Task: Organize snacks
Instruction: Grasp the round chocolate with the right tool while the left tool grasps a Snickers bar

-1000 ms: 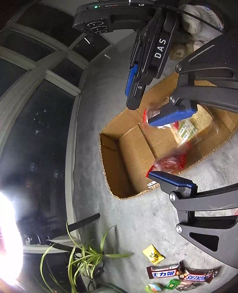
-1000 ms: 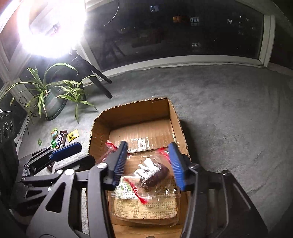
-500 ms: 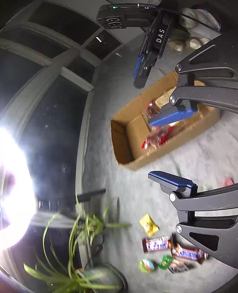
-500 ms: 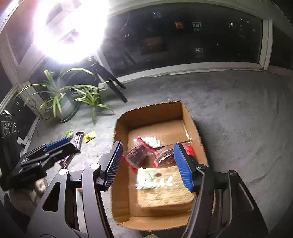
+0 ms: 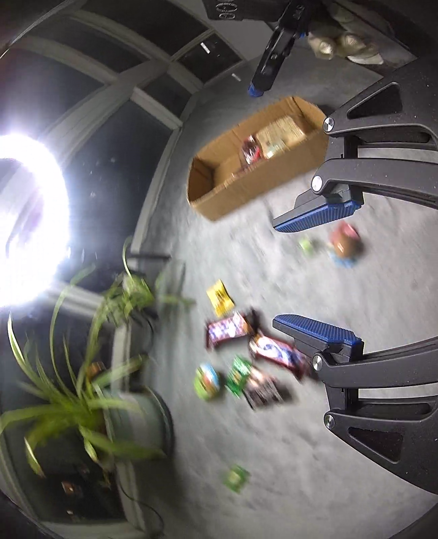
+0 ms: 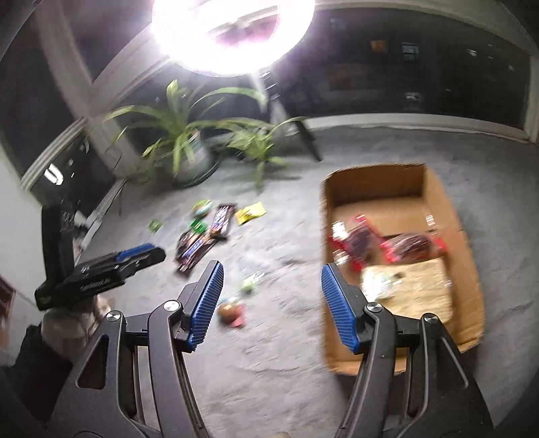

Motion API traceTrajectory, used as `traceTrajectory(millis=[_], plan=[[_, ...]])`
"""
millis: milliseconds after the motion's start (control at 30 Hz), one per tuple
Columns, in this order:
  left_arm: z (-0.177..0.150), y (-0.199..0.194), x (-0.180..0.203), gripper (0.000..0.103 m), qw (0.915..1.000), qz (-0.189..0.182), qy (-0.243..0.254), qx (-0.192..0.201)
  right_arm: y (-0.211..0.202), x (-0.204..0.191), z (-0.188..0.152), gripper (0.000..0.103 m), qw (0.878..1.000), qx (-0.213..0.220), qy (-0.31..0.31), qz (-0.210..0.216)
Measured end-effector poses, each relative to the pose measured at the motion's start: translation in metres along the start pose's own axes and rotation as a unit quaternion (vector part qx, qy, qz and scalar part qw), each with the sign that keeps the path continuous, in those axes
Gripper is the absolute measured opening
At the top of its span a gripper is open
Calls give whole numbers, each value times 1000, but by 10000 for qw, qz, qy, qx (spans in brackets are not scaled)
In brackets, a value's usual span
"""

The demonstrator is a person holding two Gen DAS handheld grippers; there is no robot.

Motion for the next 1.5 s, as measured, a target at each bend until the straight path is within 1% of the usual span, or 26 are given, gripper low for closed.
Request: traceTrajectory(millis=[100,200,300,400,500,567,600,800,833,867,900,1200,1267,1300,1367,1433,1467,1500], plan=[[-13,-5,-20,50,9997,212,10,-97,15,-24,-20,63,9994,-208,-277,54],[-19,-5,-34,50,9992,372,23,-164,31,-35,-37,63,9984,-419,-346,131],[-18,-1,-45,50,9988,450,-16,-195,50,-42,-51,63,9973,-597,-388,151],[-17,7,-49,50,9984,505,94,-252,61,-49,-61,63,9963,-731,-418,187],[-17,15,-52,50,9980,528,191,-301,76,-53,-70,55,9943,-902,-541,189],[-15,22,-53,50,9976,546,246,-344,87,-55,-77,46,9922,-1058,-623,194],[-15,26,-54,50,9974,552,277,-368,90,-56,-78,45,9917,-1095,-644,191],[-14,47,-58,50,9955,637,477,-514,112,-60,-88,43,9873,-1331,-862,100],[-14,50,-59,50,9951,656,503,-536,115,-61,-88,40,9866,-1354,-901,93],[-15,52,-60,50,9948,666,525,-559,117,-62,-90,35,9855,-1391,-969,81],[-15,55,-60,50,9946,670,542,-575,120,-64,-92,34,9843,-1427,-1034,68],[-16,74,-64,50,9924,730,678,-725,133,-68,-98,33,9776,-1565,-1404,-64],[-16,77,-63,49,9917,744,744,-737,132,-69,-98,30,9753,-1573,-1547,-129],[-16,79,-63,48,9911,764,798,-748,132,-70,-98,30,9748,-1569,-1578,-133],[-17,83,-63,41,9901,771,858,-803,132,-70,-98,29,9750,-1565,-1571,-128],[-20,86,-64,38,9900,745,849,-847,132,-70,-98,29,9756,-1558,-1546,-116],[-21,87,-64,33,9906,694,816,-855,132,-70,-98,28,9759,-1556,-1528,-109],[-21,87,-64,31,9913,661,781,-832,131,-70,-98,28,9760,-1553,-1524,-105]])
Point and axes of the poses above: each gripper's, at about its wrist camera, not at the fingertips, and y roughly the way its jaws point, x to its right, z to its top, the point moved 8 cm from there along y, roughly the way its jaws point, and after that the axes turned 7 degrees about x, right-handed, at the moved point
